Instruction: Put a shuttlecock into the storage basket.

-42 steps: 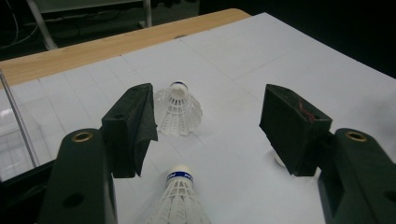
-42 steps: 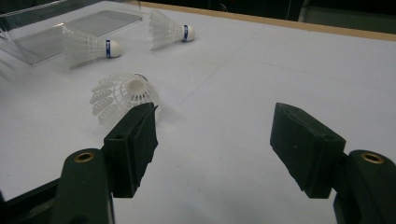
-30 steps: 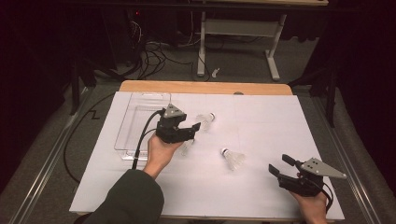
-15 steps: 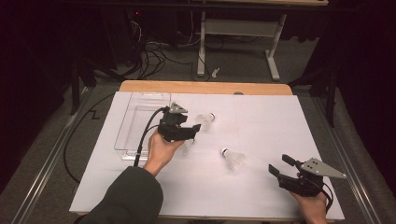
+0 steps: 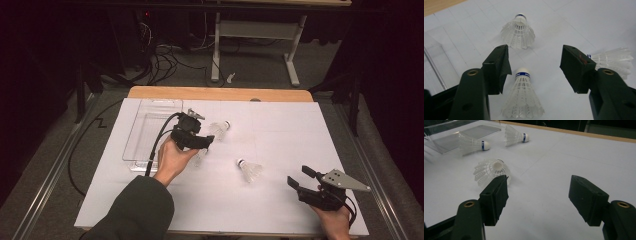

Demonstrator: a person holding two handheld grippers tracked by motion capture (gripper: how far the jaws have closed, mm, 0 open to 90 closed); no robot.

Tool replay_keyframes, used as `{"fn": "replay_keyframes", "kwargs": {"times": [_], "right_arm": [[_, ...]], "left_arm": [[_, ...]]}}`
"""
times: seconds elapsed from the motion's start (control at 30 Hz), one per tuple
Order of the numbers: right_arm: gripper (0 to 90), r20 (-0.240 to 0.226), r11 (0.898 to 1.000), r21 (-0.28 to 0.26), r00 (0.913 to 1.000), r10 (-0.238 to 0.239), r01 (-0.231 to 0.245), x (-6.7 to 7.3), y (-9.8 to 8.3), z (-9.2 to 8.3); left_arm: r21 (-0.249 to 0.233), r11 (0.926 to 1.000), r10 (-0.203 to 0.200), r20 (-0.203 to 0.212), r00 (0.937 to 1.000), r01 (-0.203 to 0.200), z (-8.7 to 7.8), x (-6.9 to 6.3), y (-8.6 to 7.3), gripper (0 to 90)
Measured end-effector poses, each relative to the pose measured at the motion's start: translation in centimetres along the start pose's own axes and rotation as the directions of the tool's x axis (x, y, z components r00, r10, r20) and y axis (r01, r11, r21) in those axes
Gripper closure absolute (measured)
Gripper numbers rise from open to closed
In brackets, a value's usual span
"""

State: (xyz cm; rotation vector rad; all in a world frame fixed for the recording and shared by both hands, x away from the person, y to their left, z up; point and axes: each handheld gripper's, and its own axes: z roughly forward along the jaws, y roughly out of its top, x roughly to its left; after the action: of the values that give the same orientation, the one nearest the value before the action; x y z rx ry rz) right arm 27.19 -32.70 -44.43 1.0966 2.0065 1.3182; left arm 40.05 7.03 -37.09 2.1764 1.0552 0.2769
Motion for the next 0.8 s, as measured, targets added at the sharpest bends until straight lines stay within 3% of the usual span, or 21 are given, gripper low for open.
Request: {"fn": "replay_keyframes", "kwargs": {"times": [0.2,0.33,0.8], "right_arm": [[32.4,0.0,1.0,0.001,1.0,0.0,0.0,0.0,0.0,0.0],[32.5,0.001,1.0,0.001,1.0,-0.001,0.001,0.0,0.0,0.0],[32.5,-0.001,1.0,0.002,1.0,-0.002,0.002,0.0,0.0,0.0]], "left_arm": [[0.066,0.9976,0.021,-0.014,0.9997,-0.02,0.2,0.0,0.6,41.6],[0.122,0.9919,0.039,-0.016,0.9991,-0.037,0.6,0.0,1.0,42.4],[0.217,0.9759,0.025,-0.018,0.9995,-0.02,1.4,0.4,1.7,40.9]]}}
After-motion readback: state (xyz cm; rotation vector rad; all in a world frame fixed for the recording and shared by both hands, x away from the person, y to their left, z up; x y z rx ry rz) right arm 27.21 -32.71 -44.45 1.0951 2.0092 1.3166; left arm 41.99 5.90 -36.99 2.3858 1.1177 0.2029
